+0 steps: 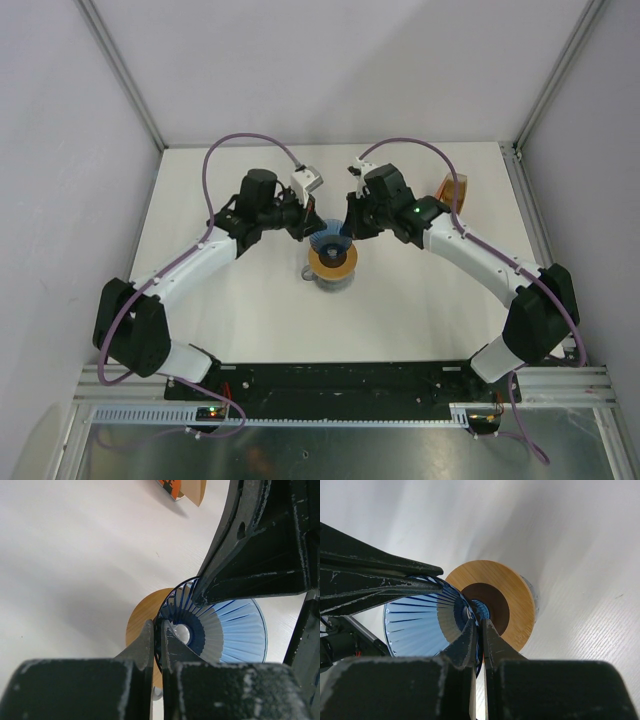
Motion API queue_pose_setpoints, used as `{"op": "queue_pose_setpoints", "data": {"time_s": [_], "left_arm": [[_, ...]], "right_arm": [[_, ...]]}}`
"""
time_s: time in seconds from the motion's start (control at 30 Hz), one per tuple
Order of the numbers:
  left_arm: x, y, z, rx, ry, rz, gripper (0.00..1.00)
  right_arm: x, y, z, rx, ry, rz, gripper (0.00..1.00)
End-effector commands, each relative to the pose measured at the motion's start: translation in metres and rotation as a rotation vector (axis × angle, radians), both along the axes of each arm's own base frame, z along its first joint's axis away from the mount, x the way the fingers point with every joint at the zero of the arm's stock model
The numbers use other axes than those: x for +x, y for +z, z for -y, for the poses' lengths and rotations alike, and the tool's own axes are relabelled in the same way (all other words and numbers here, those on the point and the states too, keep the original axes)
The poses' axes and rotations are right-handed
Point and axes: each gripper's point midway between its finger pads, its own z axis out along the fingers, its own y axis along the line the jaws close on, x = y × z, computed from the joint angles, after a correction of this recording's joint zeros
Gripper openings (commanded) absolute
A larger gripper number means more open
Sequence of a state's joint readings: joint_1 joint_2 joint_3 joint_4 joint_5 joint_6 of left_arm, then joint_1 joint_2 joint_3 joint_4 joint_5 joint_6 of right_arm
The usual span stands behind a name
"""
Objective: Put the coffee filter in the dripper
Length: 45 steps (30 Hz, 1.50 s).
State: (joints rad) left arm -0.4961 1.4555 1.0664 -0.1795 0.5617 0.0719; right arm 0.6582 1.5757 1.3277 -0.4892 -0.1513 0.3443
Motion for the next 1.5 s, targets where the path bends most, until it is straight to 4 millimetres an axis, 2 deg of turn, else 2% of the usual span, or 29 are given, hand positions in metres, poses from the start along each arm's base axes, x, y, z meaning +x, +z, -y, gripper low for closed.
{"op": "queue_pose_setpoints", "data": {"time_s": [0.0,0.17,0.67,1.47], "left_arm": [[-0.091,-0.114,-0.029,0.243,-0.132,-0.421,0.0],[-0.093,-0.113,-0.028,0.229,-0.141,-0.435,0.0],[-0.107,-0.139,-0.031,0.258,-0.149,-0.536,0.0],[-0.116,-0.162,-0.032,0.274,-0.155,-0.64,0.0]], "right_arm": [[-0.037,-0.113,0.051,-0.317,-0.021,-0.252,0.0],[-0.041,-0.12,0.055,-0.316,-0.025,-0.275,0.0],[-0.045,-0.131,0.059,-0.328,-0.022,-0.306,0.0],[-0.039,-0.121,0.063,-0.305,-0.045,-0.293,0.0]]}}
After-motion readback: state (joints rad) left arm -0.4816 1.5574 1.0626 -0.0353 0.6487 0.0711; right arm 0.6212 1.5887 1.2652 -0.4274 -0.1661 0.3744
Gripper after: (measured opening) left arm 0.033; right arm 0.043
